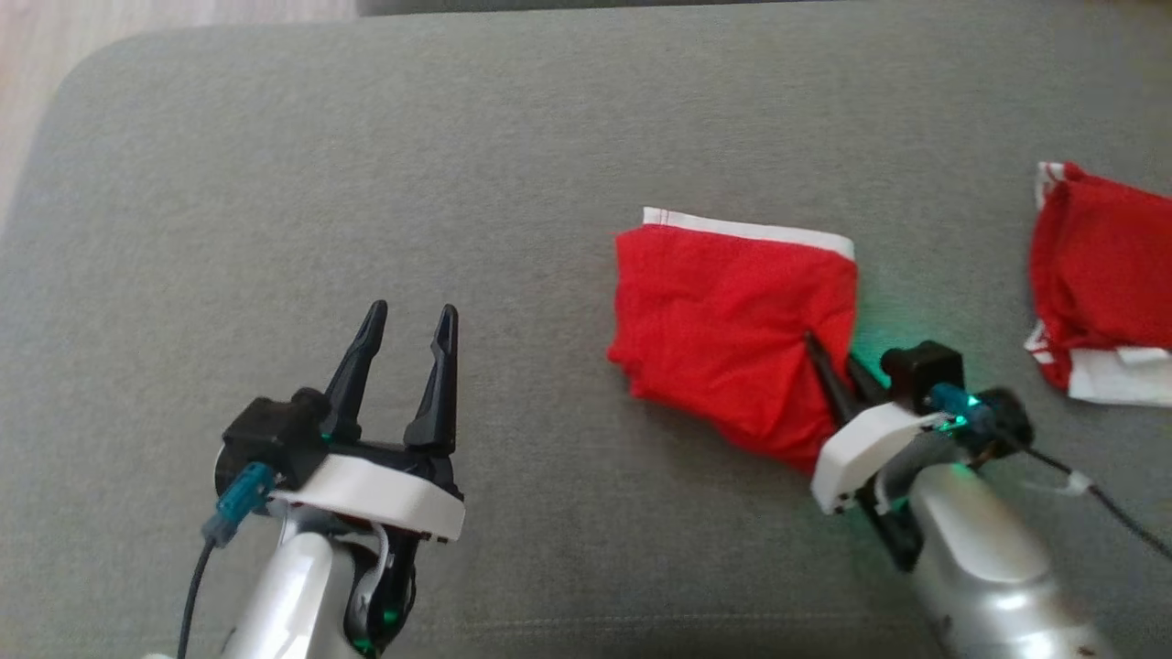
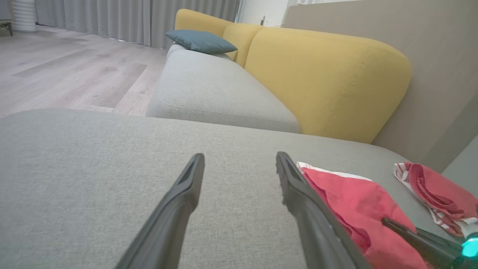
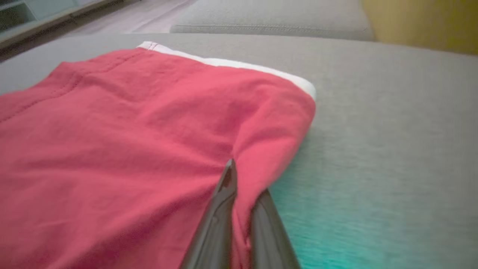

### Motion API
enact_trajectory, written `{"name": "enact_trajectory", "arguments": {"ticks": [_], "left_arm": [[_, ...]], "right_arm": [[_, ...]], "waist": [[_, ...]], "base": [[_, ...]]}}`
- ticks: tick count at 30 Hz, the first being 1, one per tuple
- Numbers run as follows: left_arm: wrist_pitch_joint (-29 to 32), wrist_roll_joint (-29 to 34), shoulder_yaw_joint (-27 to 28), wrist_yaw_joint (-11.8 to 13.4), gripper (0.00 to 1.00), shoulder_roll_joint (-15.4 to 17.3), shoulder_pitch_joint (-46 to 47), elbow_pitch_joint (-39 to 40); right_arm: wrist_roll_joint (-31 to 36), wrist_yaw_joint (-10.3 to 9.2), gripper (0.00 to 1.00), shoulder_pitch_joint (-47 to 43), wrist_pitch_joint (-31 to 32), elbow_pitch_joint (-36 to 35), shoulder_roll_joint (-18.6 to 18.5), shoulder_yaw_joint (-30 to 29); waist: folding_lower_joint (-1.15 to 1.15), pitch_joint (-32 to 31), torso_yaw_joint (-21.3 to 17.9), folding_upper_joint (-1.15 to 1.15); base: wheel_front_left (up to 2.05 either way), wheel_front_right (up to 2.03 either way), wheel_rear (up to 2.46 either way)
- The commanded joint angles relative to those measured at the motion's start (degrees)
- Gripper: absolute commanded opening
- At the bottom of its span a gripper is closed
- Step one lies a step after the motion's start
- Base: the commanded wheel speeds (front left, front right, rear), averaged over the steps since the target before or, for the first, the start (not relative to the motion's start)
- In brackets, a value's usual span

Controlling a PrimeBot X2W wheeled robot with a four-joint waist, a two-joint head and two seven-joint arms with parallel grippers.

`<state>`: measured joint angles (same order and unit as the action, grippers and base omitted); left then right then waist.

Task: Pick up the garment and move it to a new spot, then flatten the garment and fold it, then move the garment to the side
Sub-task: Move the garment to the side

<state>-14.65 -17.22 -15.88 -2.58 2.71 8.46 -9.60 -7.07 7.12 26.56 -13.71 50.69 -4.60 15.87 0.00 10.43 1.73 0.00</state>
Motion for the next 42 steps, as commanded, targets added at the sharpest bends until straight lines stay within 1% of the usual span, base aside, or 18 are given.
{"name": "enact_trajectory", "arguments": {"ticks": [1,5,9,15,19,22,25,28,32,42], "left_arm": [[-0.3,0.4,2.0,-0.2,1.0,0.2,0.9,1.9],[-0.3,0.5,2.4,-0.2,1.0,0.2,0.6,2.1],[-0.3,0.7,2.6,-0.3,1.0,0.2,0.5,2.5],[-0.3,1.2,2.7,-0.6,1.0,0.2,1.7,2.9],[-0.3,1.3,2.7,-0.8,1.0,0.2,2.9,3.2],[-0.3,1.4,2.4,-1.0,1.0,0.2,4.0,3.4],[-0.3,1.4,2.2,-1.2,1.0,0.2,5.1,3.7],[-0.3,1.5,2.0,-1.5,1.0,0.2,5.9,3.9],[-0.3,1.8,2.4,-1.9,1.0,0.2,6.5,4.0],[-0.3,1.8,2.8,-2.1,1.0,0.2,6.4,3.9]], "right_arm": [[1.5,0.36,0.0,2.2,-0.9,-2.3,-1.2,0.4],[6.2,0.36,0.0,2.5,0.0,-6.0,-5.5,1.8],[7.5,0.36,0.0,2.9,2.9,-10.4,-11.8,5.0],[5.3,0.36,0.0,5.1,8.0,-16.8,-24.7,10.6],[3.7,0.36,0.0,7.5,11.4,-19.7,-32.8,13.0],[1.8,0.36,0.0,8.8,13.6,-20.7,-37.0,12.8],[1.5,0.36,0.0,9.6,15.0,-21.2,-40.5,12.5],[1.8,0.36,0.0,10.1,16.3,-21.4,-42.4,11.8],[3.5,0.36,0.0,9.8,18.9,-21.1,-43.7,10.1],[6.0,0.36,0.0,7.4,21.3,-23.1,-42.2,4.8]], "waist": [[0.0,-0.7,-1.3,0.0],[0.0,-1.3,-3.9,0.0],[0.0,-1.1,-6.7,0.0],[0.0,1.2,-9.9,0.0],[0.0,3.3,-10.9,0.0],[0.0,5.0,-11.0,0.0],[0.0,6.6,-10.8,0.0],[0.0,7.9,-10.3,0.0],[0.0,8.9,-9.8,0.0],[0.0,8.6,-9.4,0.0]], "base": [[0.0,0.0,0.0],[0.0,0.0,0.0],[0.0,0.0,0.0],[0.0,0.0,0.0],[0.0,0.0,0.0],[0.0,0.0,0.0],[0.0,0.0,0.0],[0.0,0.0,0.0],[0.0,0.0,0.0],[0.0,0.0,0.0]]}}
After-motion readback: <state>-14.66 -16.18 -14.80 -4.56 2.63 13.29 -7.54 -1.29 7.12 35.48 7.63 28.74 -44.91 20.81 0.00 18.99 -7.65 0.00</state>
